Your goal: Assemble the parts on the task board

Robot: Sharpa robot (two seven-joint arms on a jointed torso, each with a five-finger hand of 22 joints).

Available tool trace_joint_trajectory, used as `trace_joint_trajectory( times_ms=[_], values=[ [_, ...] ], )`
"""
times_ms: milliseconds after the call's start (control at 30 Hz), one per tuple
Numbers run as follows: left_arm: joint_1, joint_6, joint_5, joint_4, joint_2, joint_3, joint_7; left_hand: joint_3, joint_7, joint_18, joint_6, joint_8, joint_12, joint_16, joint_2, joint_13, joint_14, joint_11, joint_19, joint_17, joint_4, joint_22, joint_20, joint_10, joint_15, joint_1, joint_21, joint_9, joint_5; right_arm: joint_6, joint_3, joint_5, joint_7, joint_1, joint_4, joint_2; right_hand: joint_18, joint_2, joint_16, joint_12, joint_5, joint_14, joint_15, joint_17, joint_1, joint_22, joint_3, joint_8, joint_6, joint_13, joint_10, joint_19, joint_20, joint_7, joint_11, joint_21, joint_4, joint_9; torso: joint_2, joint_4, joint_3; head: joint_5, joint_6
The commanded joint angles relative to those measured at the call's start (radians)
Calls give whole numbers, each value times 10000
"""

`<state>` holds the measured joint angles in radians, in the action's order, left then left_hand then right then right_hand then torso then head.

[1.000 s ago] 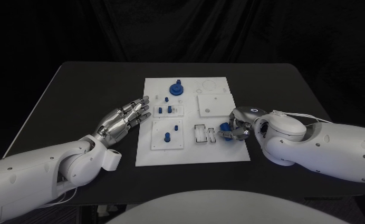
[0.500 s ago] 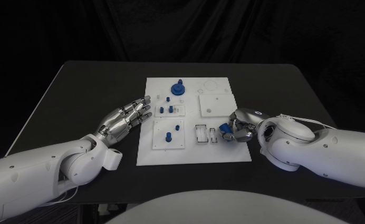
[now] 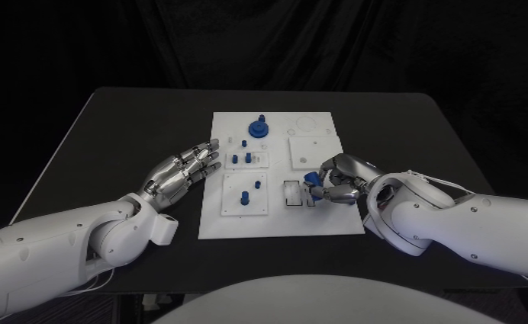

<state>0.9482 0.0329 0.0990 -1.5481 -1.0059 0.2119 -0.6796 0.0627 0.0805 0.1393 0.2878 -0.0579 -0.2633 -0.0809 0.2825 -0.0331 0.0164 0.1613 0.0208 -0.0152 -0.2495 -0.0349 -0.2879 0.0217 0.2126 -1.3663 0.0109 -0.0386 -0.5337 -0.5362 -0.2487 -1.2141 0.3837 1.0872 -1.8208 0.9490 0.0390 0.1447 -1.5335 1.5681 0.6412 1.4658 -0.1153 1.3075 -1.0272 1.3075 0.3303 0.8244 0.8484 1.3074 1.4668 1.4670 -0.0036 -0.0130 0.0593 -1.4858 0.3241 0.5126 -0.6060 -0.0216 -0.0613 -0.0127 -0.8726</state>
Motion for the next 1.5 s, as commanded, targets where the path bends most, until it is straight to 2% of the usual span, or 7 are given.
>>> trace_joint_trajectory(
  times_ms=[33,433,733,1133,1200,1233,1500],
  values=[
    [-15,69,-38,-12,26,-8,-625,-61,136,86,23,20,-41,-29,-2,-9,-47,30,21,-10,4,9,13,16,-44,-73,38,-5,-41,-298,4,572,-175,-28,72,-118,-132,-116,38,27,-252,868,-19,1697,222,2291,356,67,48,2634,1040,638,-19,63,11,85,-325,188,-2,1,-4,-7,0],
    [-16,57,-38,-14,56,-8,-636,-107,32,108,-40,36,-42,-18,-11,-8,-49,107,14,-8,30,21,12,20,-56,-100,33,5,-55,88,4,638,156,-168,365,-616,-113,-237,89,27,-750,849,-7,1594,640,2265,291,9,87,2634,1040,603,-4,46,-4,158,-311,261,1,-17,-7,45,0],
    [-17,67,-38,-1,71,-8,-637,-112,-1,110,-51,40,-40,-18,-14,-8,-49,122,17,-9,35,18,11,20,-52,-105,35,7,-57,286,5,642,364,-213,560,-792,-85,-374,150,27,-700,825,26,1473,1355,2225,-141,-122,82,2634,1040,554,22,1,-45,271,-312,291,1,-11,-7,49,0],
    [-18,95,-38,31,104,-8,-616,-124,-44,110,-67,45,-39,-15,-14,-7,-49,144,18,-8,41,17,8,18,-45,-109,35,9,-62,375,5,643,462,-233,765,-925,-56,-728,197,27,-1676,813,83,1382,2429,2186,-1084,-388,-127,2634,1040,511,72,-83,-120,389,-301,340,-1,-5,-4,66,0],
    [-18,99,-38,38,108,-8,-609,-126,-48,110,-63,44,-36,-21,-14,-7,-48,147,20,-9,42,14,7,18,-43,-110,36,8,-62,430,5,643,484,-236,773,-928,-49,-783,209,27,-2048,809,103,1357,2588,2175,-1336,-445,-187,2634,1040,500,90,-112,-139,421,-311,360,-1,-1,-6,70,0],
    [-18,102,-38,42,112,-8,-605,-126,-48,110,-63,44,-36,-21,-14,-7,-48,147,20,-9,42,14,7,18,-43,-110,36,8,-62,449,5,643,488,-237,774,-930,-45,-781,214,27,-2334,807,114,1346,2655,2170,-1478,-478,-224,2634,1040,494,100,-125,-156,438,-312,367,3,-2,-6,70,0],
    [-21,127,-38,86,142,-8,-564,-299,-71,93,-75,48,-33,-23,-33,-8,-45,165,20,-10,246,24,-2,16,-12,-246,34,7,-283,363,5,642,310,-243,746,-889,-51,-740,192,27,-3055,818,142,1387,2799,2181,-2151,-551,-230,2634,1040,510,132,-154,-186,417,-306,420,1,-4,-6,95,0]
  ],
)
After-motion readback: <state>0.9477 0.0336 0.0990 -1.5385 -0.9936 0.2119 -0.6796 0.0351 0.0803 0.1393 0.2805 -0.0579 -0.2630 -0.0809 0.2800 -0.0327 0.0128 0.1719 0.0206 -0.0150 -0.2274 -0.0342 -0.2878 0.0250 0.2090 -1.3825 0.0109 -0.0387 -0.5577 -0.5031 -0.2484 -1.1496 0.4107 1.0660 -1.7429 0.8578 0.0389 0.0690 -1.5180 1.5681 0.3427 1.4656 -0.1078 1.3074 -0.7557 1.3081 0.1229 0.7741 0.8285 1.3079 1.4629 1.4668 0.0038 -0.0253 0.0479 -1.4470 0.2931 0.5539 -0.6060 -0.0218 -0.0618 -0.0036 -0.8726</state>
